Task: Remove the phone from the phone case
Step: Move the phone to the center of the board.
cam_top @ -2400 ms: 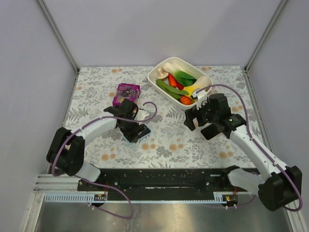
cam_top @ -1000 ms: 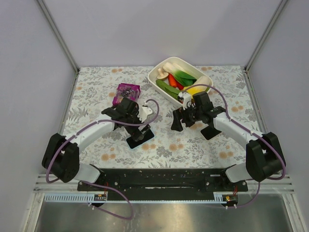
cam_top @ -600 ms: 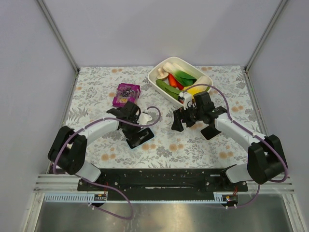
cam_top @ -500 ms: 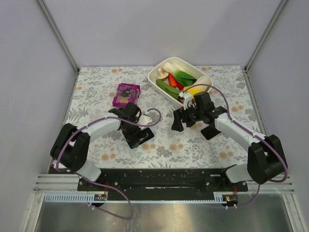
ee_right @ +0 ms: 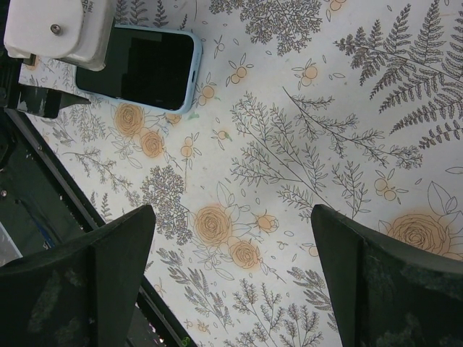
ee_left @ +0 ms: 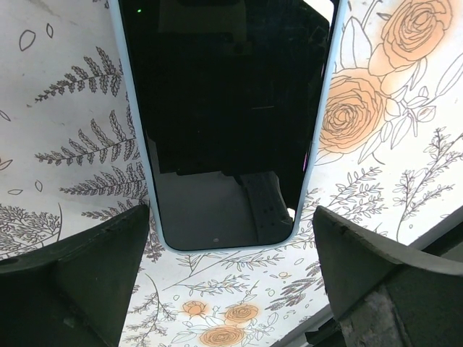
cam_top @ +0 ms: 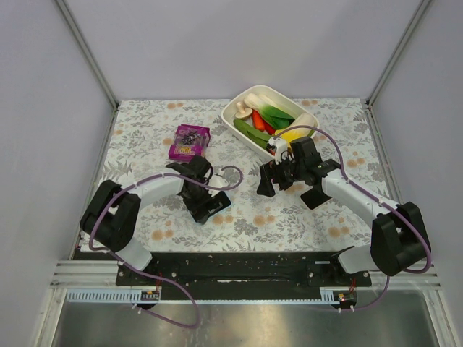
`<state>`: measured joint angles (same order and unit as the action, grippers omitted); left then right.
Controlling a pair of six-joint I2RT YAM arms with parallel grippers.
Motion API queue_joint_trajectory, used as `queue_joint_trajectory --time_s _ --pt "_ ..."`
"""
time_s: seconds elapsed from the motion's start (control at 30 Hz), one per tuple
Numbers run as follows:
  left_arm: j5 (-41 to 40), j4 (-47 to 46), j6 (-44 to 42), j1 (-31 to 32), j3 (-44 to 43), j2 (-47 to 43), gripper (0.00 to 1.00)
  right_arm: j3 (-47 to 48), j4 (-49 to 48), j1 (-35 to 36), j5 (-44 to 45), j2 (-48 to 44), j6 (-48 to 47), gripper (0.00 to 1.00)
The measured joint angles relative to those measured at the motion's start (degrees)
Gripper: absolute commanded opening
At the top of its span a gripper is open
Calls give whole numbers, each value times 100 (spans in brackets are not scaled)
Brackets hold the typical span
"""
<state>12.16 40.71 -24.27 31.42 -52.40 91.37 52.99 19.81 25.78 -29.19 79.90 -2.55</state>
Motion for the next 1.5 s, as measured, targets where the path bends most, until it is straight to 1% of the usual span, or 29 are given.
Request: queue_joint_trajectory --time_s 0.1,0.27,0.4,0.43,0.5,0.57,0.7,0.77,0.83,0.93,1.03,1.2,1.27,1.33,1.5 --pt "-142 -87 105 92 61 -44 99 -2 0 0 0 -2 -4 99" --pt "-664 -321 380 420 219 -111 99 0 0 0 2 -2 -9 99" --pt "-743 -234 579 514 81 39 97 -2 0 0 4 -4 -9 99" --pt "-756 -184 619 535 20 98 96 0 0 0 9 -13 -11 99" --pt "-793 -120 688 621 -101 219 90 -2 2 0 24 -39 -15 99" --pt "-820 -76 734 728 -170 286 88 -2 2 0 48 -74 -17 99" --pt "-866 13 820 968 -295 398 75 0 2 0 125 -133 -28 99" --pt "-922 81 846 1054 -372 461 67 -2 4 0 168 -166 -59 99" --pt "-964 162 890 1088 -452 527 63 0 13 -7 221 -227 -83 99" --pt "-1016 284 944 1123 -590 651 60 0 35 -79 326 -363 -101 99" --pt "-1071 435 1008 1180 -782 820 59 0 72 -293 428 -483 -101 99" --pt "-1106 555 1128 1303 -1051 1049 59 -9 138 -868 472 -540 -101 99" --pt "-1110 579 1185 1366 -1161 1130 69 -48 157 -1025 472 -592 -105 99" --pt "-1108 485 1255 1456 -1187 1143 77 -94 203 -1130 470 -669 -105 99" --pt "-975 -24 1419 1727 -1217 1143 84 -118 251 -1180 446 -769 -101 99"
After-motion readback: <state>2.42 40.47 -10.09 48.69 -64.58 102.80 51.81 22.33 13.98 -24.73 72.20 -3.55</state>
